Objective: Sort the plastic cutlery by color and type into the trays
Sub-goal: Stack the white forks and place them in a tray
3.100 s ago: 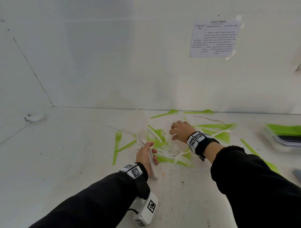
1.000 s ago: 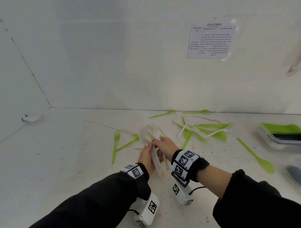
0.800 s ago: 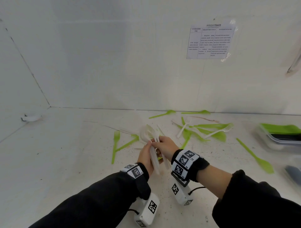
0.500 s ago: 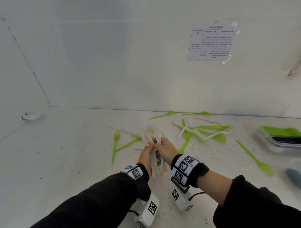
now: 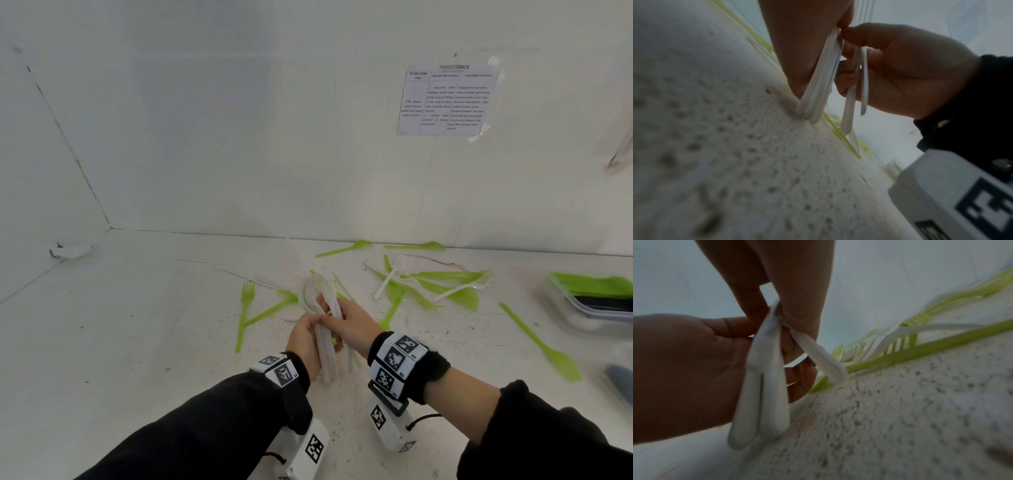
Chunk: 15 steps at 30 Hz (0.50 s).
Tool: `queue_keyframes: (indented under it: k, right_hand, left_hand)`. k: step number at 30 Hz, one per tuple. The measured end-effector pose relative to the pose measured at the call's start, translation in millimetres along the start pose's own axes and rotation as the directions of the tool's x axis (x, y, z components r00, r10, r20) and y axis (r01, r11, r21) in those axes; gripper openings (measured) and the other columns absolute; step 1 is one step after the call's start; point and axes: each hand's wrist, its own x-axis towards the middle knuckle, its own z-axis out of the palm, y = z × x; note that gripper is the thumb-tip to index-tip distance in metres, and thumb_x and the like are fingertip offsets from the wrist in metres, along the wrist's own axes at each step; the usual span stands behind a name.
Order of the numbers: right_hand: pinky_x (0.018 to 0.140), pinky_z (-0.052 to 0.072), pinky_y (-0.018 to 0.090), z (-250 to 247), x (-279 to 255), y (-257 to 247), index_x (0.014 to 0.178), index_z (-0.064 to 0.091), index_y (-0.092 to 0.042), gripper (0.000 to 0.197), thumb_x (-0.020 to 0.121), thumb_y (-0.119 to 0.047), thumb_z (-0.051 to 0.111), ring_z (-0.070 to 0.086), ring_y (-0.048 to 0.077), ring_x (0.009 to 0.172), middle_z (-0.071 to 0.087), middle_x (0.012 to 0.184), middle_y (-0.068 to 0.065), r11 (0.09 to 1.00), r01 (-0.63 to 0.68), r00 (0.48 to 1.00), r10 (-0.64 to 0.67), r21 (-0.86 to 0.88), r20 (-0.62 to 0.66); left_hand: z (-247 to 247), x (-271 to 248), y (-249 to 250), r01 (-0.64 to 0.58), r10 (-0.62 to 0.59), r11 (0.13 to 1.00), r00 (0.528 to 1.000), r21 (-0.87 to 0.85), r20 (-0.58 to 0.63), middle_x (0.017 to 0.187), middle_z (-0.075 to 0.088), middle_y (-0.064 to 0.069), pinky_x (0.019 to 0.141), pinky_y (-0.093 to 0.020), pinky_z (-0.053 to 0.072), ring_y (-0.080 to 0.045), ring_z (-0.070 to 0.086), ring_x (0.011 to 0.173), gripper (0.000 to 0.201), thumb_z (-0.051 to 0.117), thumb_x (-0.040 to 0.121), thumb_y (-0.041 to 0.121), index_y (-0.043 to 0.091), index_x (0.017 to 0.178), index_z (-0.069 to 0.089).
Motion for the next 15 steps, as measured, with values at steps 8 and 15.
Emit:
queue_keyframes:
  k: [8, 15]
  right_hand:
    - [0.043, 0.043, 0.015, 1.9, -1.1, -11.6, 0.094, 0.056, -0.014, 0.008, 0.088, -0.019, 0.057, 0.055, 0.009, 0.061, 0.057, 0.074, -0.003, 0.996, -0.039, 0.997, 0.034, -0.079, -0.068]
    - [0.064, 0.053, 0.026, 9.2, -3.4, -23.5, 0.079, 0.055, -0.02, 0.009, 0.086, -0.02, 0.06, 0.062, 0.019, 0.079, 0.059, 0.077, -0.002, 0.99, 0.017, 0.992, -0.034, -0.138, -0.119]
  left_hand:
    - [3.3, 8.2, 8.9, -0.012, 0.022, 0.994, 0.996, 0.108, -0.086, 0.096, 0.064, -0.014, 0.073, -0.039, 0.048, -0.026, 0.058, 0.084, 0.035, 0.029, 0.089, 0.015, 0.008, 0.101, 0.062]
    - [6.9, 7.6, 17.0, -0.069, 0.076, 0.99, 0.995, 0.12, -0.058, 0.085, 0.062, -0.007, 0.065, -0.031, 0.045, -0.019, 0.056, 0.076, 0.033, 0.029, 0.091, 0.019, 0.013, 0.087, 0.06]
